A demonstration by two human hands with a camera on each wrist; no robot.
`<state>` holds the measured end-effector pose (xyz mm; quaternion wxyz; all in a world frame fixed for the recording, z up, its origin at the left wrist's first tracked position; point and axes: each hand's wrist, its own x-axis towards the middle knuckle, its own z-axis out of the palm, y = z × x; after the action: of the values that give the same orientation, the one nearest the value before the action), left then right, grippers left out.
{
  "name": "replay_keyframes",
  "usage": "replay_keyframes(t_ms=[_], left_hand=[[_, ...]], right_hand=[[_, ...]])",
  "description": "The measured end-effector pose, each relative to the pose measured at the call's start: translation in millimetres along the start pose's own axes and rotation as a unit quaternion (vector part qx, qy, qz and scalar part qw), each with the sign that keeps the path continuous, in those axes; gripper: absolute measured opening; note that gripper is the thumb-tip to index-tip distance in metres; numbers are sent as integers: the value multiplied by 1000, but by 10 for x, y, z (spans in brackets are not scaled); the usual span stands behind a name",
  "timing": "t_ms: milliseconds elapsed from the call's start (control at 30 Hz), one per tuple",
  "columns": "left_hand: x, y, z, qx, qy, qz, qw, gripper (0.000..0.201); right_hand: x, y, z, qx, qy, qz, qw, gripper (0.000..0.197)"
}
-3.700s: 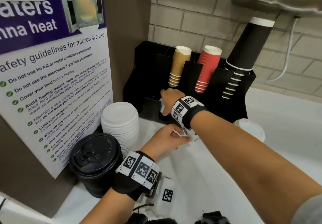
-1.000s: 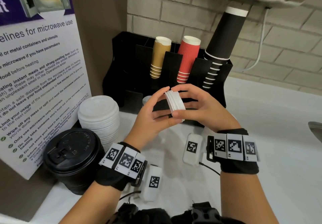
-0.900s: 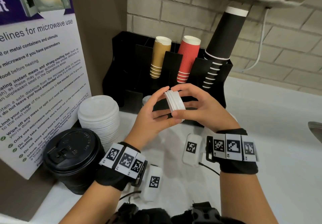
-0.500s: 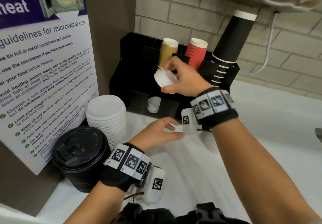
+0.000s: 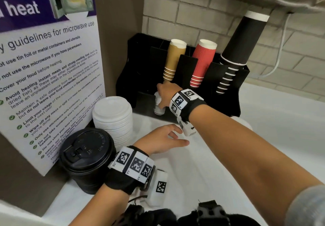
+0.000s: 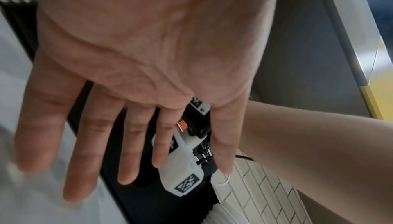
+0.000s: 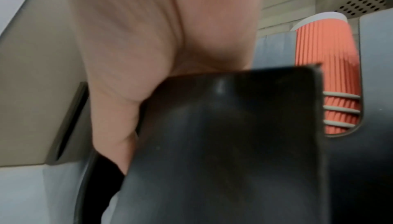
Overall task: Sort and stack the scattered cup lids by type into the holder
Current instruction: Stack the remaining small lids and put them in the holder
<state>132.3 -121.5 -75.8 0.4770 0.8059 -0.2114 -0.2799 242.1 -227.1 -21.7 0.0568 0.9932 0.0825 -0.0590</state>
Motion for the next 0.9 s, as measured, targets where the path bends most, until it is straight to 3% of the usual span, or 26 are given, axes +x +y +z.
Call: replay_keyframes(t_ms=[167, 367, 567, 900], left_hand=[[5, 0, -4, -9, 4, -1, 1000, 46], [-5, -13, 4, -9, -1, -5, 1000, 45], [-14, 4, -2, -18, 5, -2, 1000, 41], [-12, 4, 1, -17, 6, -5, 1000, 37]], right_hand=[[-5, -23, 40, -33, -31, -11, 999, 55], [-32, -72, 56, -132, -47, 39, 989, 73], [-82, -146, 20, -213, -86, 61, 971, 52], [-238, -194, 1, -166, -55, 53, 983, 52]])
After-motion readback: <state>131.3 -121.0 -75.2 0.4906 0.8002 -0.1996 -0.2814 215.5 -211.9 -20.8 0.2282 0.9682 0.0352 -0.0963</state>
